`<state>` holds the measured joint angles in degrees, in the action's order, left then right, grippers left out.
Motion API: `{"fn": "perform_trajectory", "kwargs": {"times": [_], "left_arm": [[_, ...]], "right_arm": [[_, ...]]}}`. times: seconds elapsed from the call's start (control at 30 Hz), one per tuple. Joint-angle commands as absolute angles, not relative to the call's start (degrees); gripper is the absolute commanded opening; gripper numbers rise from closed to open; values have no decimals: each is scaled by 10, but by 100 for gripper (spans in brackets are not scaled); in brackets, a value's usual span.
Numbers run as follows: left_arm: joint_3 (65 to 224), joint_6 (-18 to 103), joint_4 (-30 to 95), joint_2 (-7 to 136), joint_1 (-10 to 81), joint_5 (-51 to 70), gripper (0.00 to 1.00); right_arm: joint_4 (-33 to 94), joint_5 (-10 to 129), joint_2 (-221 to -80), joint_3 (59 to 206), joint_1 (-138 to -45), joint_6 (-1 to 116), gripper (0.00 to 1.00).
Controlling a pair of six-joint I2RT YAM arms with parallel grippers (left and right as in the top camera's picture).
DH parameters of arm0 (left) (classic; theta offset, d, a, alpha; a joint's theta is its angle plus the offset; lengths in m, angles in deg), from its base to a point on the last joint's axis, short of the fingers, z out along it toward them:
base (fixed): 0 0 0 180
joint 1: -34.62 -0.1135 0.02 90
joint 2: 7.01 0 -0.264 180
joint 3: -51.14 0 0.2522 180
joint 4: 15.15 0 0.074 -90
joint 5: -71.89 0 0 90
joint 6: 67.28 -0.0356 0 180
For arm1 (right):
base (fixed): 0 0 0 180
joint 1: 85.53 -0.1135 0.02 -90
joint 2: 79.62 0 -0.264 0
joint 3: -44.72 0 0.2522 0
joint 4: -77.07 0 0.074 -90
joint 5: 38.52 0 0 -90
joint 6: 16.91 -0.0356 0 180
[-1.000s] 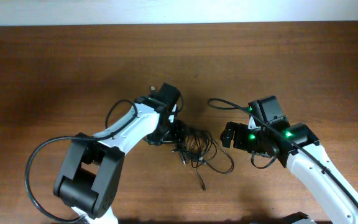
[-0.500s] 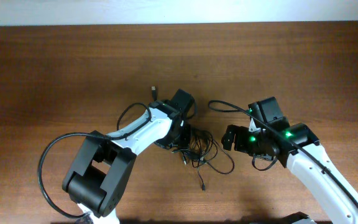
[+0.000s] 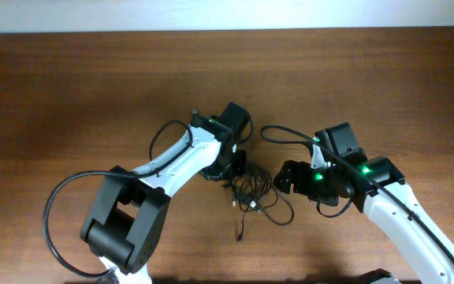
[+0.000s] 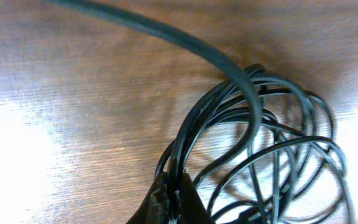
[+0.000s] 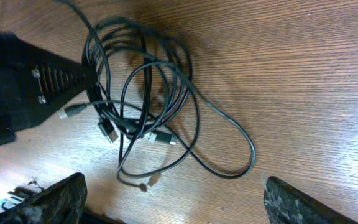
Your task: Untangle cables
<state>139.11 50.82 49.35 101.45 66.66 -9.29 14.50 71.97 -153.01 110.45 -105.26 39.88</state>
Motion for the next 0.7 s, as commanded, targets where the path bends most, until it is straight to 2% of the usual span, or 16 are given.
{"fn": "perform_trajectory", "kwargs": {"times": [0.0,0.07,0.1,0.17,0.3,0.33,0.4,0.67], "left_arm": [[1433,505,506,1011,667,-85,0],[1440,505,509,1006,667,-85,0],[1440,505,509,1001,667,-84,0],[1440,505,510,968,667,-85,0],[1440,505,510,950,667,-85,0],[1440,506,510,948,667,-84,0],[1440,505,509,933,667,-85,0],[1441,506,483,879,667,-63,0]], "right_arm": [[147,766,-1524,1115,-1050,400,92],[147,810,-1524,1115,-1050,394,89],[146,820,-1524,1115,-1050,363,75],[146,851,-1524,1115,-1050,275,74],[153,843,-1524,1115,-1050,242,81],[154,821,-1524,1115,-1050,241,70],[167,823,-1524,1115,-1050,241,62],[177,823,-1524,1115,-1050,215,62]]}}
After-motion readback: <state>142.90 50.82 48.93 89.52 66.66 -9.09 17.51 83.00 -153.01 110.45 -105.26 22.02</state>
